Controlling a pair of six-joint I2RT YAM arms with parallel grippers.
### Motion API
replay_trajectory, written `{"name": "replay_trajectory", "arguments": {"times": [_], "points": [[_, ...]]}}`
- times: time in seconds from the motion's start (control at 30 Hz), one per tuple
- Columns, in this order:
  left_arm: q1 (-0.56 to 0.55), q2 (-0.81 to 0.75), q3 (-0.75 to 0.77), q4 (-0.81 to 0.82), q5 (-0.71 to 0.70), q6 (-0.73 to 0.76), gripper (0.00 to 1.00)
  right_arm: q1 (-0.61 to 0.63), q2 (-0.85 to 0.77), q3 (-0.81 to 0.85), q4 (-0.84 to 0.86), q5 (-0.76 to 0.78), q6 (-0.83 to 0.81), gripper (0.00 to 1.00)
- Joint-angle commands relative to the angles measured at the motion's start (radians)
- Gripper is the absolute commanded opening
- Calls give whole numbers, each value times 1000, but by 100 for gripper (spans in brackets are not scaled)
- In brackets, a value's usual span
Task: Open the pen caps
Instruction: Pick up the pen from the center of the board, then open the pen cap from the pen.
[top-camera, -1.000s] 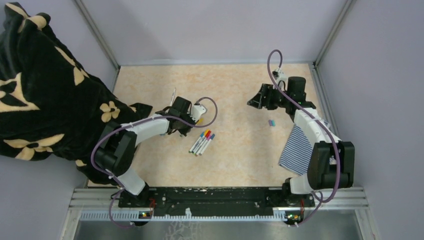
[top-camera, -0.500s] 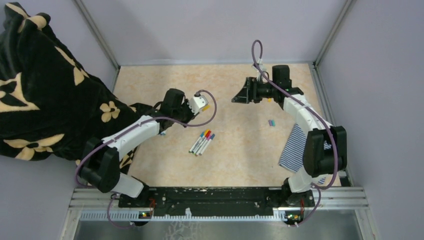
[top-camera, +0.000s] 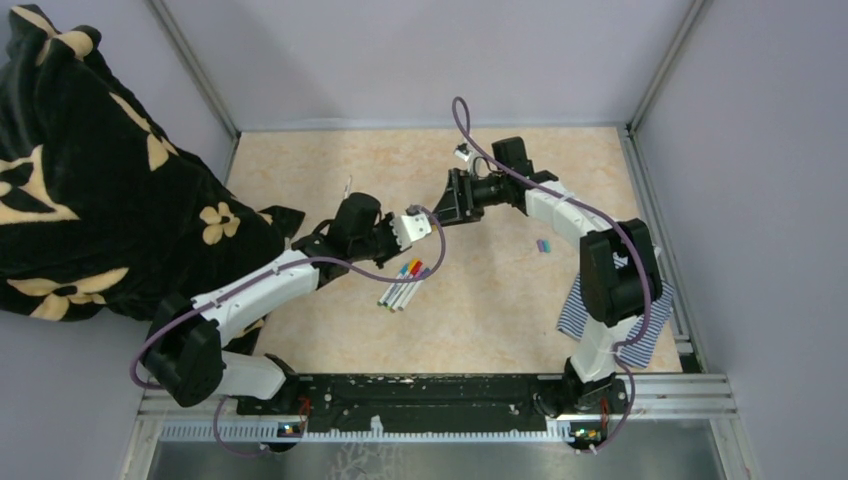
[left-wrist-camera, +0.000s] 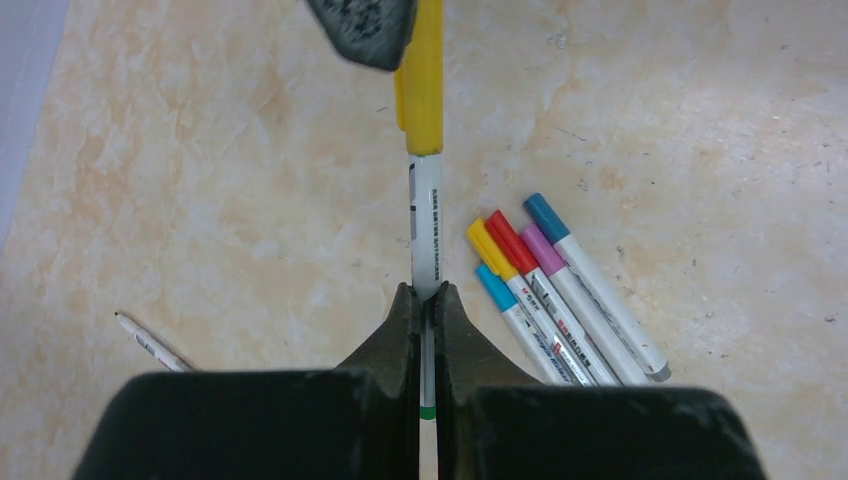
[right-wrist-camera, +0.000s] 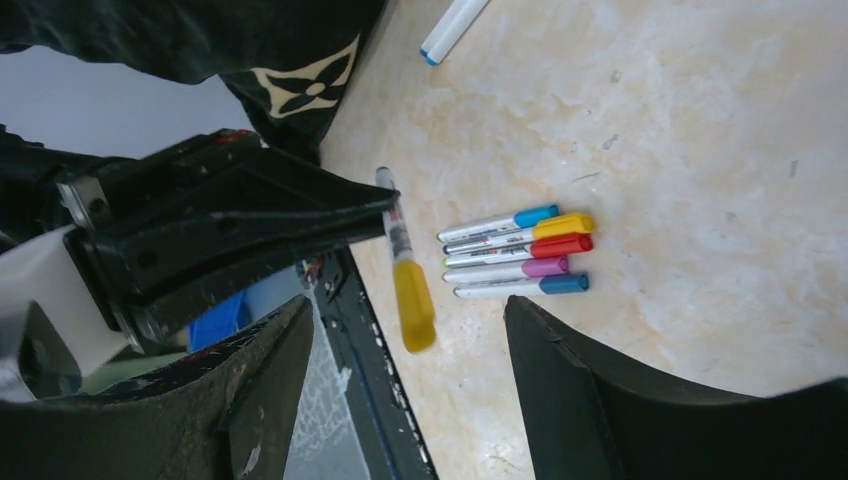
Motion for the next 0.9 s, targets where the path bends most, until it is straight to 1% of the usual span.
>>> {"name": "replay_trajectory", "arguments": {"times": [0.0,0.07,0.2,0.43,0.7,0.87], "points": [[-38,-12,-19,30,-25,30,0,45,-3,34,58,-49,40,69],[-42,-9,-18,30,-27,27,0,59,-3,19,68,-52,40,64],[-44,-7,-23,39,-30,22,0,67,-3,-13,83,-55,39,59],[-44,-17,-41,62,-42,18,0,67,-4,-29,72,-34,17,55],[-46,-25,-53,71,-45,13,0,66,15,-29,71,-30,16,43],[-46,-29,-56,75,-42,10,0,67,36,-25,67,-20,14,34]]}}
